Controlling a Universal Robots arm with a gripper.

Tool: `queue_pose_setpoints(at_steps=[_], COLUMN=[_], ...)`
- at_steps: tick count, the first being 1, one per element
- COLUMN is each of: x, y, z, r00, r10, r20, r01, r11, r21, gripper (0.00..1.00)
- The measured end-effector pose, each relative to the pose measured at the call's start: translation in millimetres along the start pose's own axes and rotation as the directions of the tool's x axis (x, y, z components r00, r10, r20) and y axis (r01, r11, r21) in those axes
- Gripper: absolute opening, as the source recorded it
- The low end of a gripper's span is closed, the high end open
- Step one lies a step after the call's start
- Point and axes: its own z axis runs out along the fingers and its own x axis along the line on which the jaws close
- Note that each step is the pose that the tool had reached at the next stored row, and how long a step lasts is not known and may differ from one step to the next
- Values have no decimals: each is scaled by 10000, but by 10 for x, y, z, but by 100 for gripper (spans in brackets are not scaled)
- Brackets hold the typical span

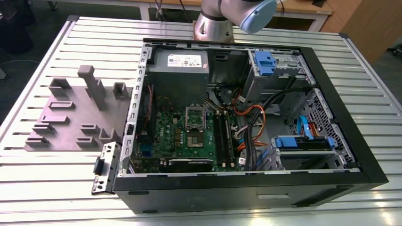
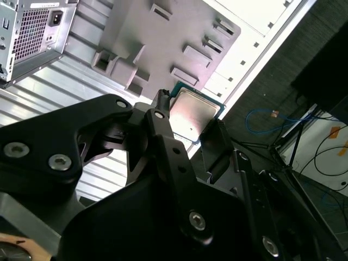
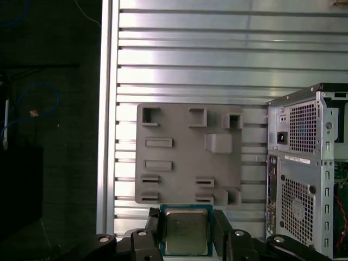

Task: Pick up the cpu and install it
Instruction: 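Pick up the cpu and move it towards the insertion slot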

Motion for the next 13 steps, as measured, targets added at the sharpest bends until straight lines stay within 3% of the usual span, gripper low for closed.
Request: queue_pose_setpoints(at_steps=[6, 13], x=[0, -28], y=[-92, -97], z=[3, 4], r00=[10000, 10000], r10=[-1, 0], r20=[-1, 0], r01=[1, 0], r11=[10000, 10000], r21=[0, -1], gripper=[47, 47])
